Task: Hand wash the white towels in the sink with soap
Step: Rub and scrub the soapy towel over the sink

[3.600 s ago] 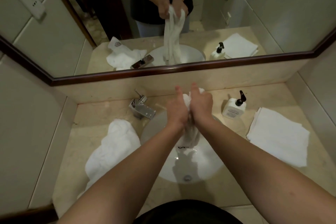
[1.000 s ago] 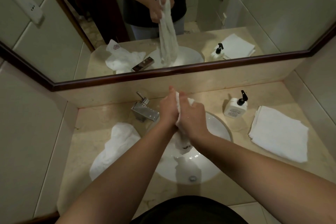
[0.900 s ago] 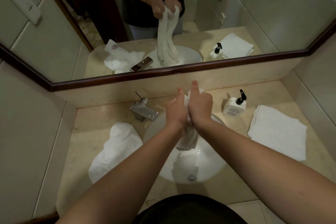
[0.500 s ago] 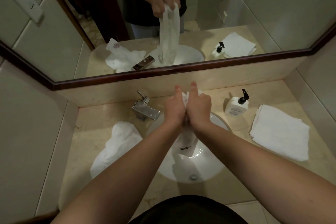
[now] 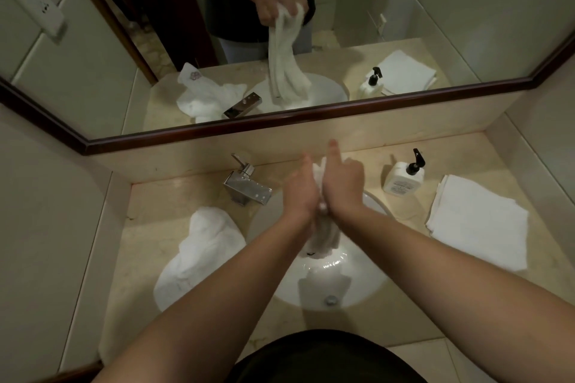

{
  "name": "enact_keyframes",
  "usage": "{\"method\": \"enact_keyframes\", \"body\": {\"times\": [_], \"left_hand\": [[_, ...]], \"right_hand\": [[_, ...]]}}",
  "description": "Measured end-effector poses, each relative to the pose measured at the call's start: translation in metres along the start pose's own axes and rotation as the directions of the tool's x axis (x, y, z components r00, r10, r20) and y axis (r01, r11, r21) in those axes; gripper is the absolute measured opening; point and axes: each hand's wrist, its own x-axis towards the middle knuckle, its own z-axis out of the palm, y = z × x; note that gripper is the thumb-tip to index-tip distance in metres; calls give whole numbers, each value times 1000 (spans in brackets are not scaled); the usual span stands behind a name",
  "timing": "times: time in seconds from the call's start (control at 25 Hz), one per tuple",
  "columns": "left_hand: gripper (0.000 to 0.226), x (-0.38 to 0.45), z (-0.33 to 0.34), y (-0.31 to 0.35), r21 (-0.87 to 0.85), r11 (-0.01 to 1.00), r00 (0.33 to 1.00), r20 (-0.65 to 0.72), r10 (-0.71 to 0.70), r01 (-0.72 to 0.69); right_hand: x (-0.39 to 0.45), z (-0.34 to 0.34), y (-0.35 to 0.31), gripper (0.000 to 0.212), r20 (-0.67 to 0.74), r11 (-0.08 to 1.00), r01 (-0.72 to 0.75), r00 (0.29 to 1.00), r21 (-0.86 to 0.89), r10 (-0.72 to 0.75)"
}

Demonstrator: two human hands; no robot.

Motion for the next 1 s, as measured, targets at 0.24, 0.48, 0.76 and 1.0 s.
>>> {"method": "enact_keyframes", "body": {"times": [0.24,0.48,0.76,1.0], "left_hand": [[57,8,-5,-1,-53,998,1000,-10,-30,29],[56,13,-8,0,-142,985,995,5,-104,103],[59,16,-7,-1,-227,966,992,57,-111,121],[61,19,-7,-9,-268,946,982,103,-159,181]], "right_hand": [[-9,6,12,48,71,1000,21,997,-15,-20],[-14,9,11,50,63,993,106,993,-55,-103],[-12,9,16,53,86,981,183,980,-60,-177],[-9,8,14,55,120,968,232,968,-92,-221]]}}
